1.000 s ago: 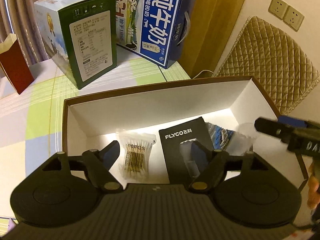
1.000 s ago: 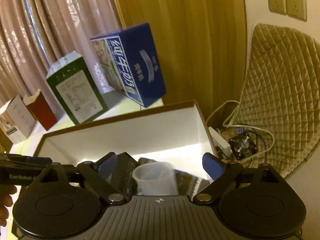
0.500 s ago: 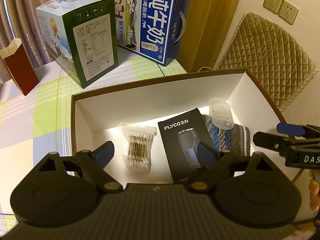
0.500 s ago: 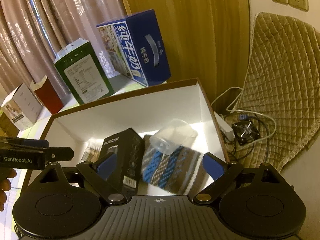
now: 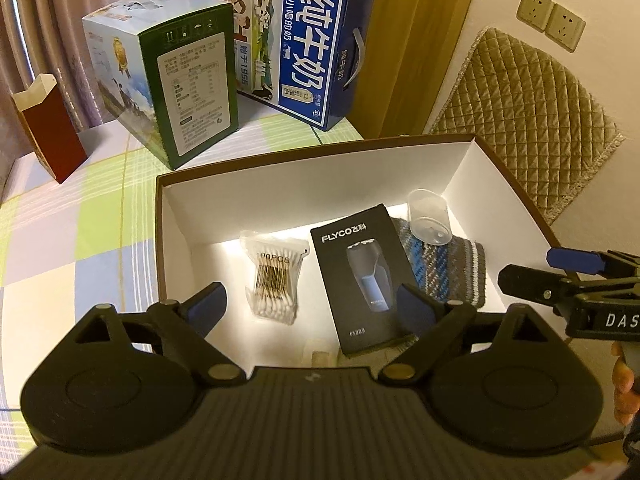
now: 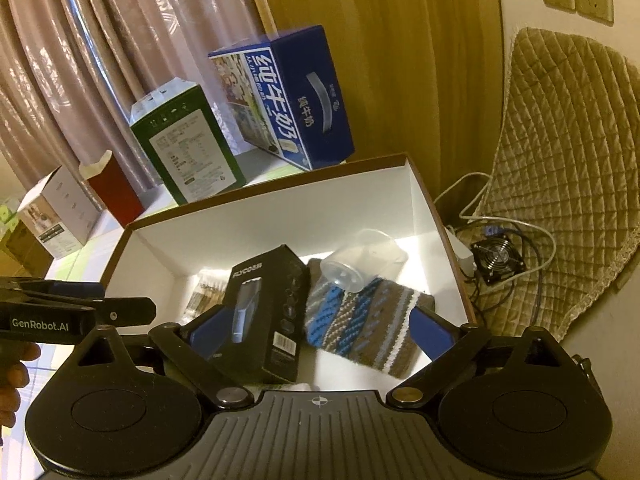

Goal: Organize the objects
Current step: 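Carry black box and cup into the brown box and open both tools, then withdraw both tools from the box back toward the table items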

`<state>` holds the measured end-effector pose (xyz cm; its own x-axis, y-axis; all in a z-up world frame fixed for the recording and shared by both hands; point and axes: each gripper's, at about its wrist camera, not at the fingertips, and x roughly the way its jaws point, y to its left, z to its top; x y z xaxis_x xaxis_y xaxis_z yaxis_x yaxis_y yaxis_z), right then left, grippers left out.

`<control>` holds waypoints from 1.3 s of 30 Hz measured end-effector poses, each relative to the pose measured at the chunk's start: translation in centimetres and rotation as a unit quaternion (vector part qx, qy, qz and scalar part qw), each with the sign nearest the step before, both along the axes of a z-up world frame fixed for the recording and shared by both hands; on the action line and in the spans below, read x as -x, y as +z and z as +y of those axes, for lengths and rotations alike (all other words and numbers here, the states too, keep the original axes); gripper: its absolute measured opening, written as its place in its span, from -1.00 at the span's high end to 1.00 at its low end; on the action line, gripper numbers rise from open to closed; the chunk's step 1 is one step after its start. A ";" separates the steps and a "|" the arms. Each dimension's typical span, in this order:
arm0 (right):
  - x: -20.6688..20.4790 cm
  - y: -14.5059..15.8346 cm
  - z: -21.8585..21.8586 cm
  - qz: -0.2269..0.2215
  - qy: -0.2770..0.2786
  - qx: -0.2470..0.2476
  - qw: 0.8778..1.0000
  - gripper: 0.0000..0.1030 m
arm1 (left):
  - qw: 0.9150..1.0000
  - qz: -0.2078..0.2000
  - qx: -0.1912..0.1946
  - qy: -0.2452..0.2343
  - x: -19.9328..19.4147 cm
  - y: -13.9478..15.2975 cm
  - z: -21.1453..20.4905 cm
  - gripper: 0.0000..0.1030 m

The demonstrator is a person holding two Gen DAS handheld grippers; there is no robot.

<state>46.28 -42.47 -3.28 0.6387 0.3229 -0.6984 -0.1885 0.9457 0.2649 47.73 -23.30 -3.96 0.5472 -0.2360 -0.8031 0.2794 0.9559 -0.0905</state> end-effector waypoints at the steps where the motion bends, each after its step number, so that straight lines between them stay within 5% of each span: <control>1: 0.2 0.1 0.0 -0.001 0.000 0.000 1.000 -0.83 | 1.000 0.000 0.001 0.000 0.2 0.1 0.1 -0.75; 19: 5.4 1.7 0.6 -0.015 -0.011 -0.012 1.000 -0.86 | 0.999 -0.012 0.025 0.019 5.8 2.2 2.9 -0.84; 39: 13.6 1.4 4.1 0.001 -0.007 -0.012 1.000 -0.89 | 0.996 -0.002 0.036 0.080 16.0 2.7 12.3 -0.91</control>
<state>32.71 -38.36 -1.86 0.6414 0.3302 -0.6925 -0.1747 0.9418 0.2873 31.71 -10.98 -1.25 0.5854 -0.2028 -0.7849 0.1247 0.9792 -0.1600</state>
